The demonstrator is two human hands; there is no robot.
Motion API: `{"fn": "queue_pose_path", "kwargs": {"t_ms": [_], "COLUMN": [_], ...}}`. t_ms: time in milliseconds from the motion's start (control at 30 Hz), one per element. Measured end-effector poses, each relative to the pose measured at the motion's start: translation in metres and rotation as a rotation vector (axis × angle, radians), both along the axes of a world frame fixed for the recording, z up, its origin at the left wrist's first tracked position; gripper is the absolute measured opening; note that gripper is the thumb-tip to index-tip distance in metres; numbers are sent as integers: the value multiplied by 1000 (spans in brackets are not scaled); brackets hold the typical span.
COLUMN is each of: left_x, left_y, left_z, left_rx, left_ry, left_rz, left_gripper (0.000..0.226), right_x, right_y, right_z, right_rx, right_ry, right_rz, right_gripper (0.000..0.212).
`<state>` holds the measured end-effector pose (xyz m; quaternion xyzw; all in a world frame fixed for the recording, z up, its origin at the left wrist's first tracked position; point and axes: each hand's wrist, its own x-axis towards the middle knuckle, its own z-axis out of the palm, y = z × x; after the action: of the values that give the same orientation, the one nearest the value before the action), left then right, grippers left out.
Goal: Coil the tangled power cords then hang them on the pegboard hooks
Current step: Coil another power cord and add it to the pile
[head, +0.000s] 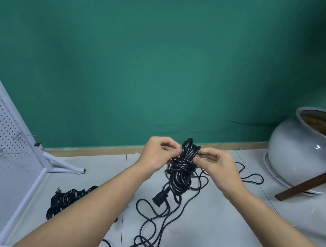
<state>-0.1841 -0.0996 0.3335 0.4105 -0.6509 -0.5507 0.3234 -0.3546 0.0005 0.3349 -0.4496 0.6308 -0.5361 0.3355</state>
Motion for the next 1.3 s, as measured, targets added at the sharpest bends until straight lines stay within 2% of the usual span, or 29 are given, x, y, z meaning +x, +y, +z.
{"fn": "queue_pose_path", "kwargs": {"t_ms": [200,300,433,567,767,833,933,1067,1200,1300], "left_x": [-1,-5,-7,-15,-17,-18,-19,-20,-18,-19], "left_y": [2,2,9,23,18,19,14,11,11,11], "left_z": [-4,-8,1,-4,-3,-3,-4,-8,-4,-6], "left_rx": [102,120,238,9,-66,-72,-36,53,45,14], "left_ry": [65,45,150,-9,-12,7,11,2,50,72], "left_rz": [-46,-67,-143,-132,-77,-53,23,7,31,43], "left_gripper": [11,12,17,38,23,25,34,44,39,34], "right_x": [-1,-3,-5,-6,-3,-2,-4,-2,2,6], "right_y": [0,2,1,-3,-4,-4,-7,-6,-4,-4], "right_z": [5,7,9,2,2,3,3,2,5,4], "right_rx": [35,55,41,60,69,45,12,-28,-53,2], "right_ry": [-53,-72,-70,89,1,-3,106,144,206,352], "right_rz": [18,-23,-110,-160,-157,-161,-168,-152,-130,-86], "right_gripper": [15,13,8,6,3,5,10,11,16,14]}}
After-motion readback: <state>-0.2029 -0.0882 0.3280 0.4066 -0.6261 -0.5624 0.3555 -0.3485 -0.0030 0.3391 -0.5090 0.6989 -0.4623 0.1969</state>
